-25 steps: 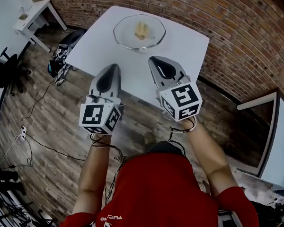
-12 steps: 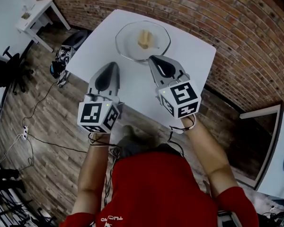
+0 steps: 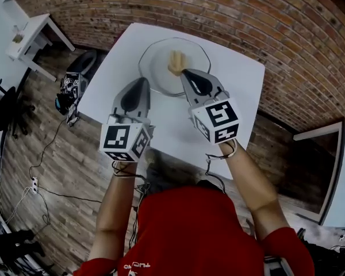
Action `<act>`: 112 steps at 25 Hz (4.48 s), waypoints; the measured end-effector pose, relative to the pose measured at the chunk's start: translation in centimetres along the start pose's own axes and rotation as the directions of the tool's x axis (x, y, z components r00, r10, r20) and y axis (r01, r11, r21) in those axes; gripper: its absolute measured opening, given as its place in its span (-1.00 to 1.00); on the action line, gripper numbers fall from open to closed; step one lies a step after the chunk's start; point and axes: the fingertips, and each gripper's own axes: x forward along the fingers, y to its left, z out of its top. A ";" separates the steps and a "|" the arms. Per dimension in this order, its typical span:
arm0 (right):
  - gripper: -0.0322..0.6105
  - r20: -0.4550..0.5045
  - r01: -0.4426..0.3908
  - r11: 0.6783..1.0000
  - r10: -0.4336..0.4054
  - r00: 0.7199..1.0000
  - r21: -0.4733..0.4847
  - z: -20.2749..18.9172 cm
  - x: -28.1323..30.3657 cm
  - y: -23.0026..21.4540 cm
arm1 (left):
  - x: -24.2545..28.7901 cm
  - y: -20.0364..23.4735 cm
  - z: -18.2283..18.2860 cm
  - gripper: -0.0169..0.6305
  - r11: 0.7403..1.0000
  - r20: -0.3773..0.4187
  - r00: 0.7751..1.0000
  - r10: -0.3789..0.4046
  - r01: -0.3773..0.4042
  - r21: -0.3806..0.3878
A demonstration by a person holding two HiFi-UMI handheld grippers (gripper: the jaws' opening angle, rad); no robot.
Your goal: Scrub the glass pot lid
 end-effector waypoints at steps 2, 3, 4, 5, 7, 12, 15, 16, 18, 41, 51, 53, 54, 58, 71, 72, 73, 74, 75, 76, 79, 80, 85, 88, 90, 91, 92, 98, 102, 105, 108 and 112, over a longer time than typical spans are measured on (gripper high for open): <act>-0.80 -0.006 0.035 0.999 -0.035 0.999 0.010 0.1 2.5 -0.6 | 1.7 2.3 0.0 -0.89 1.000 -0.010 1.000 -0.028 0.028 0.007; -0.80 -0.012 0.052 0.999 -0.052 0.999 0.013 0.1 3.8 -0.8 | 2.6 3.5 -0.1 -0.89 0.999 -0.015 0.999 -0.043 0.043 0.009; -0.80 -0.020 0.069 0.998 -0.068 0.997 0.015 0.1 5.0 -0.9 | 3.4 4.7 -0.1 -0.89 0.998 -0.021 0.998 -0.058 0.058 0.009; -0.80 -0.029 0.086 0.996 -0.086 0.996 0.016 0.0 6.1 -1.0 | 4.2 5.8 -0.2 -0.89 0.997 -0.027 0.997 -0.073 0.074 0.009; -0.80 -0.048 0.127 0.992 -0.126 0.991 0.021 -0.4 8.2 -1.4 | 5.7 7.9 -0.5 -0.89 0.994 -0.038 0.994 -0.106 0.107 0.009; -0.80 -0.122 0.250 0.968 -0.245 0.962 0.026 -1.7 12.4 -3.3 | 9.8 12.0 -1.8 -0.89 0.980 -0.085 0.977 -0.194 0.196 0.015; -0.80 -0.175 0.314 0.949 -0.306 0.936 0.021 -3.1 14.3 -4.4 | 12.0 13.9 -3.3 -0.89 0.971 -0.126 0.964 -0.235 0.238 0.008; -0.80 -0.195 0.333 0.943 -0.323 0.926 0.019 -3.6 14.8 -4.8 | 12.7 14.4 -3.9 -0.89 0.968 -0.143 0.958 -0.249 0.252 0.006; -0.80 -0.241 0.367 0.930 -0.352 0.904 0.017 -4.9 15.6 -5.6 | 14.0 15.2 -4.9 -0.89 0.961 -0.176 0.946 -0.273 0.278 0.003; -0.50 -0.558 0.419 0.900 -0.286 0.779 0.123 -16.6 19.6 -11.3 | 21.6 18.4 -16.6 -0.60 0.957 -0.525 0.800 -0.289 0.223 -0.187; -0.47 -0.644 0.461 0.872 -0.261 0.719 0.162 -19.3 20.1 -11.3 | 22.3 18.6 -21.2 -0.47 0.895 -0.660 0.613 -0.433 0.209 -0.394; -0.47 -0.660 0.479 0.863 -0.267 0.703 0.161 -19.4 19.8 -11.0 | 22.3 18.5 -21.8 -0.47 0.881 -0.675 0.573 -0.465 0.226 -0.415; -0.47 -0.663 0.485 0.860 -0.272 0.698 0.158 -19.4 19.8 -11.0 | 22.3 18.4 -22.0 -0.48 0.873 -0.678 0.556 -0.481 0.237 -0.426; -0.65 -0.662 0.501 0.857 -0.305 0.685 0.123 -19.3 20.1 -10.7 | 22.3 18.5 -22.3 -0.49 0.833 -0.664 0.508 -0.548 0.267 -0.484; -0.74 -0.641 0.614 0.778 -0.405 0.652 0.133 -17.0 21.3 -11.8 | 21.9 17.9 -22.3 -0.58 0.796 -0.657 0.451 -0.604 0.310 -0.519; -0.74 -0.634 0.622 0.771 -0.415 0.652 0.135 -16.7 21.9 -12.4 | 22.0 17.9 -22.3 -0.58 0.798 -0.659 0.450 -0.602 0.312 -0.516; -0.74 -0.629 0.628 0.766 -0.423 0.653 0.136 -16.5 22.6 -12.9 | 22.0 17.9 -22.3 -0.58 0.799 -0.662 0.448 -0.600 0.314 -0.512; -0.74 -0.624 0.632 0.763 -0.427 0.654 0.140 -16.3 23.4 -13.3 | 22.1 17.9 -22.3 -0.58 0.801 -0.665 0.447 -0.598 0.316 -0.508; -0.74 -0.621 0.633 0.761 -0.429 0.656 0.143 -16.0 24.2 -13.6 | 22.1 17.9 -22.3 -0.58 0.803 -0.668 0.445 -0.596 0.317 -0.505; -0.74 -0.620 0.633 0.761 -0.431 0.656 0.142 -15.8 25.0 -13.9 | 22.2 18.0 -22.3 -0.58 0.804 -0.670 0.445 -0.594 0.318 -0.502; -0.74 -0.633 0.634 0.764 -0.433 0.642 0.120 -16.4 26.8 -14.4 | 22.2 17.9 -22.3 -0.59 0.805 -0.671 0.445 -0.593 0.315 -0.502; -0.74 -0.641 0.634 0.765 -0.430 0.635 0.114 -16.7 27.2 -14.4 | 22.2 17.9 -22.3 -0.59 0.804 -0.670 0.445 -0.594 0.313 -0.505; -0.74 -0.669 0.636 0.768 -0.430 0.606 0.081 -17.5 27.7 -14.5 | 22.1 18.0 -22.2 -0.59 0.800 -0.665 0.446 -0.599 0.303 -0.517; -0.74 -0.676 0.648 0.760 -0.454 0.581 0.046 -17.8 26.7 -15.2 | 22.1 18.1 -22.2 -0.59 0.798 -0.663 0.445 -0.602 0.306 -0.519; -0.74 -0.684 0.666 0.746 -0.475 0.554 0.021 -18.1 25.3 -16.0 | 22.1 18.1 -22.2 -0.59 0.796 -0.661 0.445 -0.604 0.305 -0.522; -0.74 -0.689 0.678 0.735 -0.487 0.537 0.009 -18.4 24.3 -16.4 | 22.1 18.2 -22.2 -0.59 0.796 -0.660 0.445 -0.605 0.304 -0.524; -0.74 -0.693 0.691 0.722 -0.500 0.519 -0.004 -18.6 23.2 -16.9 | 22.1 18.2 -22.2 -0.59 0.795 -0.659 0.446 -0.606 0.304 -0.525; -0.74 -0.712 0.760 0.650 -0.547 0.440 -0.029 -19.7 17.4 -19.2 | 22.1 18.2 -22.2 -0.59 0.789 -0.653 0.444 -0.614 0.303 -0.535; -0.74 -0.689 0.757 0.653 -0.554 0.467 -0.011 -18.3 17.6 -18.4 | 22.1 18.2 -22.1 -0.59 0.789 -0.656 0.440 -0.613 0.306 -0.533; -0.74 -0.671 0.721 0.689 -0.500 0.547 0.074 -16.7 20.5 -14.6 | 22.0 18.1 -22.2 -0.59 0.791 -0.658 0.440 -0.611 0.306 -0.530; -0.74 -0.645 0.660 0.733 -0.426 0.634 0.165 -15.8 24.1 -10.1 | 21.8 18.1 -22.2 -0.59 0.789 -0.655 0.441 -0.613 0.299 -0.537; -0.74 -0.647 0.589 0.793 -0.369 0.667 0.155 -15.8 27.6 -6.2 | 21.8 18.0 -22.2 -0.59 0.790 -0.658 0.439 -0.612 0.300 -0.534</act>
